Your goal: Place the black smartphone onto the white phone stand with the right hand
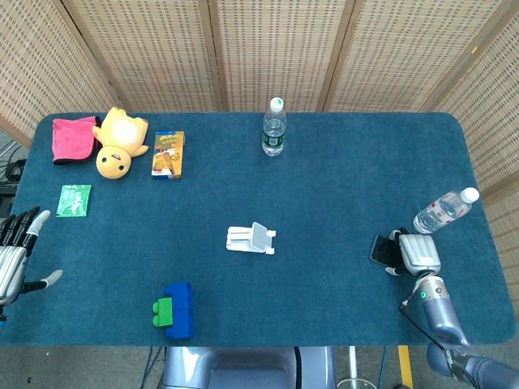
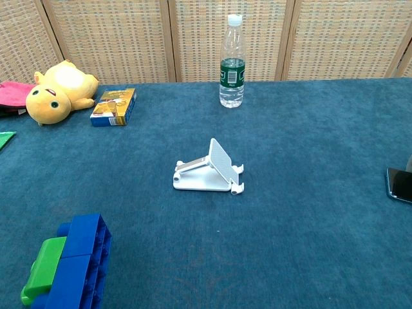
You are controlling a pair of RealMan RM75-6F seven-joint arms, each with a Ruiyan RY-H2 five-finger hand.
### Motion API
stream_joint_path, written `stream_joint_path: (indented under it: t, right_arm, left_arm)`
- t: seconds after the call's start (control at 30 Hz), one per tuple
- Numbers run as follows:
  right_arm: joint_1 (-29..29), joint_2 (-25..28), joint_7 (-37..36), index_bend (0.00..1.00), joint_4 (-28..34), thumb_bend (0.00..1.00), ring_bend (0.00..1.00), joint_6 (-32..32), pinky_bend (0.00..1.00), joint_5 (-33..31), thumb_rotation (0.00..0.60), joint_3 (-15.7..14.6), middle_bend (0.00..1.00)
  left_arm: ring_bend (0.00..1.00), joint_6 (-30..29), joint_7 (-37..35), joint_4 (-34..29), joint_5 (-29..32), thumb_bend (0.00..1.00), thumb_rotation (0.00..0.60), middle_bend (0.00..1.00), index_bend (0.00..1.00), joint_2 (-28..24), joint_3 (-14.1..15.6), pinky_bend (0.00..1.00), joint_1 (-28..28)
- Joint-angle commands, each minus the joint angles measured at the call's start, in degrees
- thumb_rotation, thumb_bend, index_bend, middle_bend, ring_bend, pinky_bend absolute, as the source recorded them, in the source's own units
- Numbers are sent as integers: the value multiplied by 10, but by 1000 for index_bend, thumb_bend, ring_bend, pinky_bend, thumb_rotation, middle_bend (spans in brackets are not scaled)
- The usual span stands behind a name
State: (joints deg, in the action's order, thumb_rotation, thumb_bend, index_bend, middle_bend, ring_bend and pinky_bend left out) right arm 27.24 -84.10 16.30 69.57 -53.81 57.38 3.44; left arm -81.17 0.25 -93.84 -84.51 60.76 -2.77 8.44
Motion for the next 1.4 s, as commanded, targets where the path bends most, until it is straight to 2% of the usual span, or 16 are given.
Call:
stream_joint_path:
  t: [0.03,0.37,0.57,0.97,1.07,1.3,1.4]
  right_arm:
    - [-11,9,-30,438,7,406,496,-17,495,37,600,-3,492]
    - [-27,40,-114,445,47,406,496,-74,495,125,600,6,498]
    - [-20,60,-190,447,92,405,496,-94,495,160,600,35,500]
    - [38,70,-273,447,155,403,496,-30,495,131,600,106,500]
    - [58,63,-334,447,167,404,496,5,495,122,600,126,500]
    - [75,48,-428,447,169,403,496,34,495,128,600,146,500]
    - [86,4,-446,447,140,403,496,6,495,166,600,144,500]
  left_arm:
    - [0,0,0,0,0,0,600,0,0,0,0,0,0]
    - [0,1,-1,0,0,0,600,0,0,0,1,0,0]
    - [0,5,1,-1,3,0,600,0,0,0,0,0,2]
    - [0,27,-2,-5,22,0,600,0,0,-6,-5,0,11]
    - [0,35,-4,-7,30,0,600,0,0,-9,-7,0,14]
    - [0,43,-7,-7,39,0,600,0,0,-11,-10,0,17]
    - [0,49,-12,-7,45,0,600,0,0,-14,-13,0,20]
